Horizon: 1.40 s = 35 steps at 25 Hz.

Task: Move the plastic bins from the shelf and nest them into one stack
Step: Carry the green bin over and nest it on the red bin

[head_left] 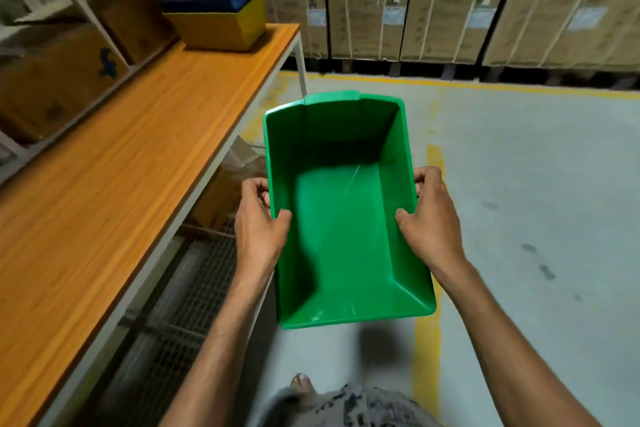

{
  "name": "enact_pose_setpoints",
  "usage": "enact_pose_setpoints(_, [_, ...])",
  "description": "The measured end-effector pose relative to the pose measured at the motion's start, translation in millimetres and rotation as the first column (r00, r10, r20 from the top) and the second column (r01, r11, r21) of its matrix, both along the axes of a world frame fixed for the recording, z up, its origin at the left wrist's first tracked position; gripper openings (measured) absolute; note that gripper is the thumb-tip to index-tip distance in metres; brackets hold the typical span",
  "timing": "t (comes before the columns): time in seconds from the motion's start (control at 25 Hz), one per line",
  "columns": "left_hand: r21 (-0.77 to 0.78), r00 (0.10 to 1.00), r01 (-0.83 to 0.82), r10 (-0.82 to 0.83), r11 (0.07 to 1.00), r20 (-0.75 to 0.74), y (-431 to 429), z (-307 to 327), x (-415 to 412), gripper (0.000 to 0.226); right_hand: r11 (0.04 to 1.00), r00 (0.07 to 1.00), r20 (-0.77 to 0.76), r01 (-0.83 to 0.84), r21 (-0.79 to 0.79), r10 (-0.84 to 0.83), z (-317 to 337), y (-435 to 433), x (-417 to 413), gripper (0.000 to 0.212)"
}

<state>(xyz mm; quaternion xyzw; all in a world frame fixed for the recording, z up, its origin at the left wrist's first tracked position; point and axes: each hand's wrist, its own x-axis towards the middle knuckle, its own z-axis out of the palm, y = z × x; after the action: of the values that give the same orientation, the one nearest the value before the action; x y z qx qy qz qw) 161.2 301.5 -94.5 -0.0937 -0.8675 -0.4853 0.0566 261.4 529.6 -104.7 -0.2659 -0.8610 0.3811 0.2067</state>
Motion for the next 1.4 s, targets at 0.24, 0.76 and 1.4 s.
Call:
enact_pose_setpoints(0.24, [0.069, 0.981, 0.125, -0.134, 0.99, 0.14, 79.1, -23.7, -98.3, 0.036, 0.896, 0.995, 0.065, 0.101, -0.432, -0.08, -4.1, 71.9, -52.6, 0.036])
enact_pose_setpoints(0.76, [0.308, 0.74, 0.11, -0.285, 0.945, 0.609, 246.4, -26.4, -313.2, 0.013, 0.549, 0.973, 0.231, 0.208, -0.81, -0.028, -2.3, 245.3, -225.4, 0.007])
enact_pose_setpoints(1.4, [0.533, 0.8, -0.155, -0.212, 0.832, 0.562, 414.1, 31.0, -463.5, 0.012, 0.57, 0.947, -0.03, -0.217, -0.792, 0.319, 53.2, 487.7, -476.0, 0.028])
